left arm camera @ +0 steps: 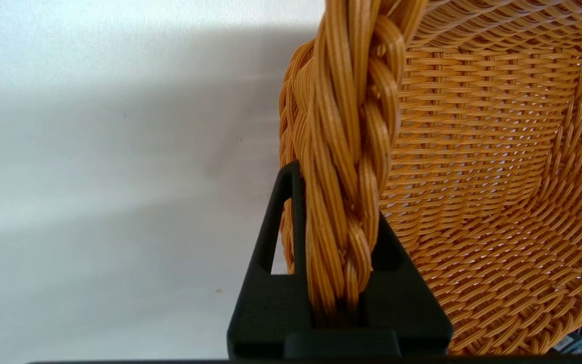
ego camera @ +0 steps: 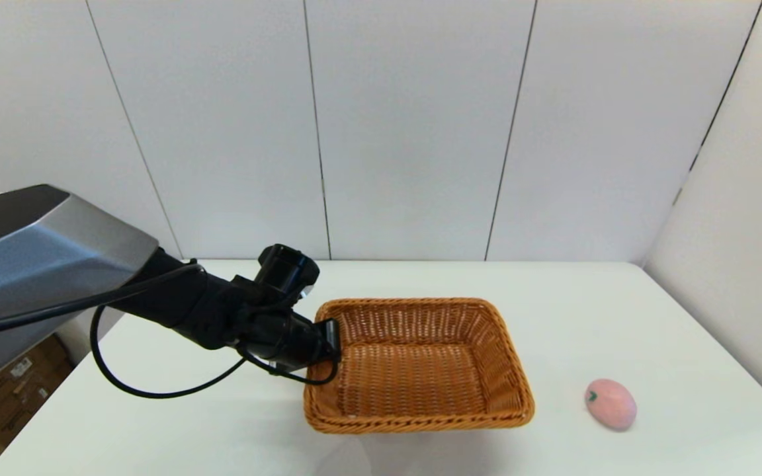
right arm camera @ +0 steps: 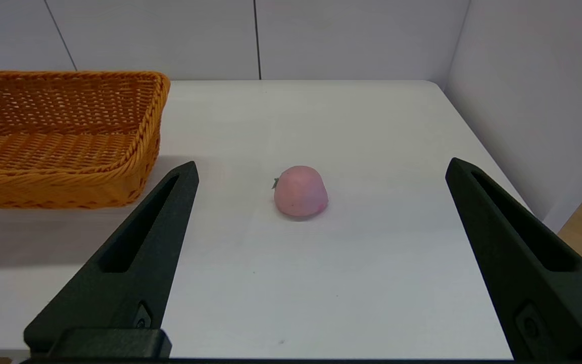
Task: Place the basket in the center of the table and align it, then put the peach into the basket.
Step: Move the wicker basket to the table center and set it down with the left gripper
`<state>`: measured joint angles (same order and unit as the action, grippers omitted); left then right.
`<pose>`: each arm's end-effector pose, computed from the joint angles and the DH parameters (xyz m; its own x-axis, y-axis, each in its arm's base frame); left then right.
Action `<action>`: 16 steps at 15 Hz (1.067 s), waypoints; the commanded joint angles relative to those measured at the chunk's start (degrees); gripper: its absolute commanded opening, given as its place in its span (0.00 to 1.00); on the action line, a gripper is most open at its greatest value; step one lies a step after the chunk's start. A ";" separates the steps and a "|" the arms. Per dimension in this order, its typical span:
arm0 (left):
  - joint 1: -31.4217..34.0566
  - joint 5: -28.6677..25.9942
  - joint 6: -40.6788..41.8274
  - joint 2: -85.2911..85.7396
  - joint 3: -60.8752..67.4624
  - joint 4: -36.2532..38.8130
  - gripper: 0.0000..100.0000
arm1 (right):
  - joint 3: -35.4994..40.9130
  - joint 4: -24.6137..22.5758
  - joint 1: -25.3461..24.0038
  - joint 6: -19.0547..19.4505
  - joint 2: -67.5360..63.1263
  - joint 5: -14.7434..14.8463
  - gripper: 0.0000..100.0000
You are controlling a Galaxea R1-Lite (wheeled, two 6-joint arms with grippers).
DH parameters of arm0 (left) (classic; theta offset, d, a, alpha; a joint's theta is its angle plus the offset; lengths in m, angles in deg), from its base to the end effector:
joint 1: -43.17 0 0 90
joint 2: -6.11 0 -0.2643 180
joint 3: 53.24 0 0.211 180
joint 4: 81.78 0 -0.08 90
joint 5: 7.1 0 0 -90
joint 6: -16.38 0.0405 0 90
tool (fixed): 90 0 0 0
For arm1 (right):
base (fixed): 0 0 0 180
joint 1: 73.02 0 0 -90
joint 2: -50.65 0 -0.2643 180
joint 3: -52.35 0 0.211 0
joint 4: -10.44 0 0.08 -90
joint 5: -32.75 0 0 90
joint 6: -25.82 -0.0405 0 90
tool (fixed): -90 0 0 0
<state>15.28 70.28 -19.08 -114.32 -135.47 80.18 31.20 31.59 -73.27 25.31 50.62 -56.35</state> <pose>0.3194 -0.1791 -0.0020 0.3771 -0.4468 -0.8113 0.0329 0.8819 -0.4703 0.0530 -0.0004 0.0761 0.9999 -0.0113 -0.0005 0.0113 0.9999 0.0089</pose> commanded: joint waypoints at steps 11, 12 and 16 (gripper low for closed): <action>-1.46 -0.04 -2.33 -3.32 -1.92 0.34 0.00 | 0.01 -0.01 -0.02 -0.10 0.02 0.06 1.00; -1.46 -0.04 -2.33 -3.32 -1.84 0.34 0.00 | 0.01 -0.01 -0.02 -0.10 0.02 -0.02 1.00; -1.55 -0.04 -2.33 -3.32 -1.84 0.34 0.00 | 0.01 -0.01 -0.02 -0.10 0.02 -0.02 1.00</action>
<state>13.74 70.33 -21.15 -117.71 -137.34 80.48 31.20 31.54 -73.24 25.22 50.62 -56.37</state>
